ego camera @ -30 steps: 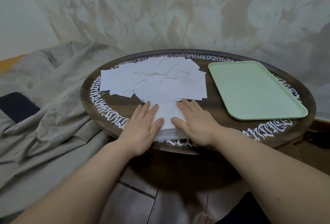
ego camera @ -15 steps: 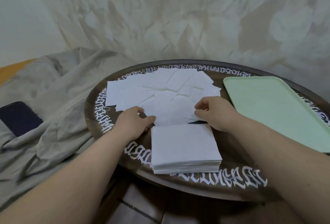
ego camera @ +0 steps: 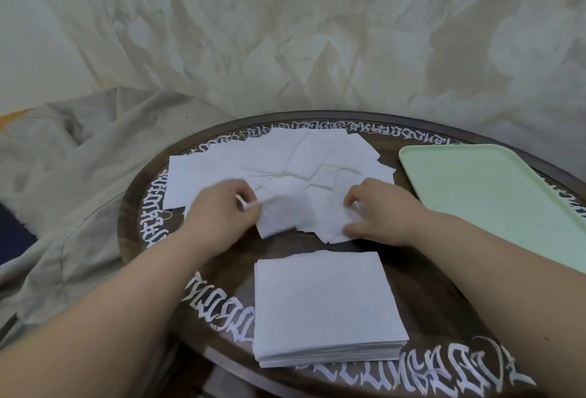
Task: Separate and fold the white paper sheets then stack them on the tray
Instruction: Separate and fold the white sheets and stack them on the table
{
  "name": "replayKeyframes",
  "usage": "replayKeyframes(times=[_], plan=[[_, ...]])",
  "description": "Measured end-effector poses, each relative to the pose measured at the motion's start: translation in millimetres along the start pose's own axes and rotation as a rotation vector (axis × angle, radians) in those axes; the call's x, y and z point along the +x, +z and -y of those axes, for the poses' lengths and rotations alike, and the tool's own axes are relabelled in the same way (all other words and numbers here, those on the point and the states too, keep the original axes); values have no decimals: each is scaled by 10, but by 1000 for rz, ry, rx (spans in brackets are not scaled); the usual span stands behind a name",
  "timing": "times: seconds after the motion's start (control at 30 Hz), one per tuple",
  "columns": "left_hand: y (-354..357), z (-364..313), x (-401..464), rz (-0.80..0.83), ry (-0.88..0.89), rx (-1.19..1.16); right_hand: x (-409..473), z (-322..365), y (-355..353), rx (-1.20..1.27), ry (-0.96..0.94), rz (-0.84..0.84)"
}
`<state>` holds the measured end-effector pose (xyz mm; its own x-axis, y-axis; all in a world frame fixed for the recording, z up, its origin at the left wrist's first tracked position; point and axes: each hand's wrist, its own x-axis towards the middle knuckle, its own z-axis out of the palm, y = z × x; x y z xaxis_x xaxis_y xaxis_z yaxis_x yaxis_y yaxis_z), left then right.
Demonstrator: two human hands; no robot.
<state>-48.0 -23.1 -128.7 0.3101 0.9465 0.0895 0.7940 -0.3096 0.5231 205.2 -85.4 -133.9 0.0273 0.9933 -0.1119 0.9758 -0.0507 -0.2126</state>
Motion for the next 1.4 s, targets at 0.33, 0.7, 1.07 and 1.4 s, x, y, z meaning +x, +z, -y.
replayKeyframes(times=[0.33, 0.7, 1.07, 1.4], plan=[[-303, -25, 462, -515, 201, 83, 403, 256, -226, 164, -67, -378], [44, 384, 444, -119, 150, 214, 1069, 574, -87, -112, -279, -148], [118, 438, 469, -17, 118, 304, 1079, 469, -111, 109, -146, -446], [-437, 49, 256, -495, 41, -53, 608, 630, -734, 533, -58, -739]])
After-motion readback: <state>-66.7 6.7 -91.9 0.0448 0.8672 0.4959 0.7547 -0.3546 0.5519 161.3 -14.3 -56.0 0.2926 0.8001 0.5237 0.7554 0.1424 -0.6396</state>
